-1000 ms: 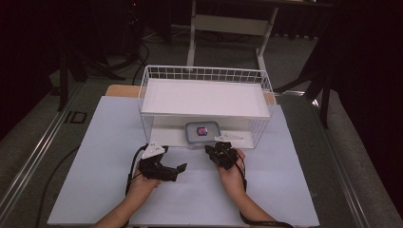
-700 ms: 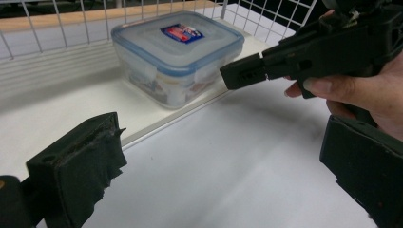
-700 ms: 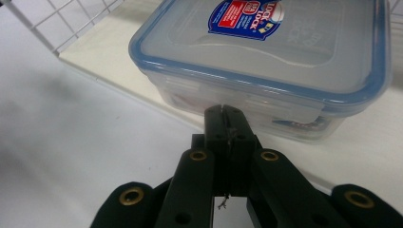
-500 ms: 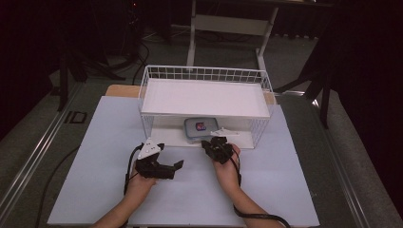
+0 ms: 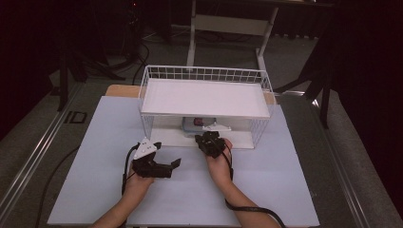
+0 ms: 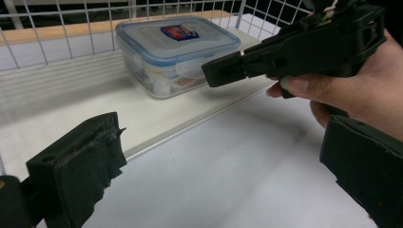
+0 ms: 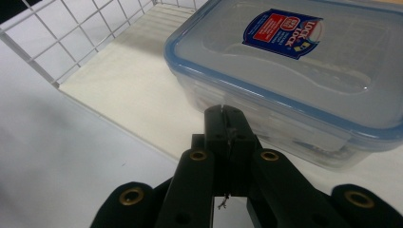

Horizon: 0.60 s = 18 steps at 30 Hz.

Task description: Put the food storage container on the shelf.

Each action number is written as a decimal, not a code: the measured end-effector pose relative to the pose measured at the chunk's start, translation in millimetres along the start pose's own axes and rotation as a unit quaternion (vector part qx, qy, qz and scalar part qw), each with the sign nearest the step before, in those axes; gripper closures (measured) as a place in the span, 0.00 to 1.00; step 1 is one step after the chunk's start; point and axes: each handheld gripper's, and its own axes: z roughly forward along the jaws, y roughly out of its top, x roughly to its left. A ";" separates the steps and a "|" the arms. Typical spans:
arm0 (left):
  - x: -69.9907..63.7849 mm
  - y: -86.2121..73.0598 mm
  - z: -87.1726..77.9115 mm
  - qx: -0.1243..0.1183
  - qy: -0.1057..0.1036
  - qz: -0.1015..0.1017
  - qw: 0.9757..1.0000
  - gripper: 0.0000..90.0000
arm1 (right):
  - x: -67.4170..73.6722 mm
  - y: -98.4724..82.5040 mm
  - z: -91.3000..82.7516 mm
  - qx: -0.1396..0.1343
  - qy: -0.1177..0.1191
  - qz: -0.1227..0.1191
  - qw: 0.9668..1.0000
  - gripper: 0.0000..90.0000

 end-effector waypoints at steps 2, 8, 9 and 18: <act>-0.1 -0.5 -0.3 -0.003 -0.003 -0.002 1.000 0.01 | -1.6 1.1 2.3 0.002 -0.003 0.001 1.000 1.00; -0.5 -0.7 0.9 0.000 -0.003 -0.002 1.000 0.01 | -8.7 3.5 5.0 -0.001 -0.014 0.009 1.000 1.00; -0.7 -0.7 1.1 0.000 -0.004 -0.003 1.000 0.01 | -10.0 4.1 5.3 0.000 -0.017 0.007 1.000 1.00; -1.2 -1.0 2.3 0.001 -0.004 -0.002 1.000 0.01 | -17.7 3.6 -1.4 -0.011 -0.039 0.008 0.999 0.99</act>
